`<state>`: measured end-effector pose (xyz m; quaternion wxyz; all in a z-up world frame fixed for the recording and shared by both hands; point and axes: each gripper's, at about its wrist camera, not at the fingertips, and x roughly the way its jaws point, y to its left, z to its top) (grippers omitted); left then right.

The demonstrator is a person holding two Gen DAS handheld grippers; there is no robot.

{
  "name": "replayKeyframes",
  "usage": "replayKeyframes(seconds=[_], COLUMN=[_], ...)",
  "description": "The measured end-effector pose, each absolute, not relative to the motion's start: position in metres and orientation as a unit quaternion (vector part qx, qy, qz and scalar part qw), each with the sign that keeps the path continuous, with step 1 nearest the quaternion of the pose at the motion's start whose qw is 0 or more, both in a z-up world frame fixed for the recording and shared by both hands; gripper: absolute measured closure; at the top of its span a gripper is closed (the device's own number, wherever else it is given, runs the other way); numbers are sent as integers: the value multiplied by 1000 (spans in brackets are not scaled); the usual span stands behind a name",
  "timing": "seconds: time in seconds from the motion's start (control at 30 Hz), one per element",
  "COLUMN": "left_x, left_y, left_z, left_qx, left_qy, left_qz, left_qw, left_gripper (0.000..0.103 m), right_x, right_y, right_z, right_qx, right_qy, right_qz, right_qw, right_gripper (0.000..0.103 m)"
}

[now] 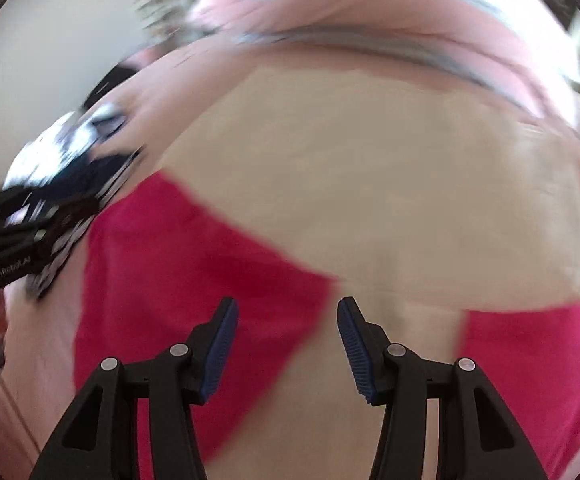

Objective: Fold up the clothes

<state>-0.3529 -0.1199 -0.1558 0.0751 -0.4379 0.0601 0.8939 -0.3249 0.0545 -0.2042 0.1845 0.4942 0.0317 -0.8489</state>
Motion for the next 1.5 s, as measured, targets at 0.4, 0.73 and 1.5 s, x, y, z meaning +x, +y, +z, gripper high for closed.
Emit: replayKeyframes(seconds=[0.4,0.73,1.5], left_x=[-398,-405,-229], left_y=[-157,-151,-71], left_z=[-164,-180,-154], left_qx=[-460,-476,-505], left_qy=[-74,21,34], left_qz=[875,876,851], left_qw=[129,75,138], left_gripper=[75,74,72], right_x=[-350,-359,-244], right_y=[90,35,76], right_z=[-211,-224,-202], right_qx=[475,472,533], right_qy=[-27,73,-10], right_qz=[-870,-867,-820], right_qw=[130,145,207], right_gripper=[52,55,57])
